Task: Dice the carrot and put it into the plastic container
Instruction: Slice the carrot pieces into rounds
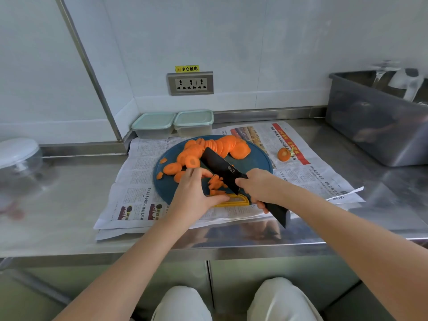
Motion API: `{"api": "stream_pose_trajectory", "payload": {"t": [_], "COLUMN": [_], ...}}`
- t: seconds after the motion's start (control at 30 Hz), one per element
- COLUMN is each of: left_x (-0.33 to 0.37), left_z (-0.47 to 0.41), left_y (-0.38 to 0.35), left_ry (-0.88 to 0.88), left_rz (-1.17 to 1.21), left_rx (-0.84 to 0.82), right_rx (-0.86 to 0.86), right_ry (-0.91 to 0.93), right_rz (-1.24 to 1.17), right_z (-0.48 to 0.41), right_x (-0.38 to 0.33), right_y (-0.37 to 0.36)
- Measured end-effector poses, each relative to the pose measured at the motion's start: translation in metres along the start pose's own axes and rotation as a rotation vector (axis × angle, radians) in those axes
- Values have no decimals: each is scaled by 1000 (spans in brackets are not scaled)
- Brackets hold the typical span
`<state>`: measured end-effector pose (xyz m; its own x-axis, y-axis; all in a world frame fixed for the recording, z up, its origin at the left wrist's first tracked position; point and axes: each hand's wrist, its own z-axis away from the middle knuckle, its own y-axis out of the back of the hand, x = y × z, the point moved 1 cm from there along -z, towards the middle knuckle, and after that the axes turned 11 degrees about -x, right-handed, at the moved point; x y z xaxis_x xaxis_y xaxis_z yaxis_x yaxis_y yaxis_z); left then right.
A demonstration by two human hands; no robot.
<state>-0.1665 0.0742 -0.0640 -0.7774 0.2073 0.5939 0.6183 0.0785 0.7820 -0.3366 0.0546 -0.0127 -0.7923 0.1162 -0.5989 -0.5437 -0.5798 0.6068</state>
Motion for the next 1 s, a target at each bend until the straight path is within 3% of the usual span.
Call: {"api": "stream_pose_trajectory", "payload": {"t": [0.07,0.37,0.57,0.77,1.0], "left_x": [0,4,7,-2,3], "left_z": [1,-9,-18,-8,-9], "left_y": [-5,-1,0,-1,-5], "left_ry": [-18,-97,-149,24,17], "left_rz": [-75,27,18,-68,-16], "left_rx": [23,-31,-21,39,-6], "right_rx": [-3,-8,84,186,162], "right_ry": [7,67,91,153,144], "right_rz": [-1,20,126,209,381], "right_z": [0,6,8,14,13], "right_x": [1,5,14,13,8], "right_y": [0,1,5,5,-1]}}
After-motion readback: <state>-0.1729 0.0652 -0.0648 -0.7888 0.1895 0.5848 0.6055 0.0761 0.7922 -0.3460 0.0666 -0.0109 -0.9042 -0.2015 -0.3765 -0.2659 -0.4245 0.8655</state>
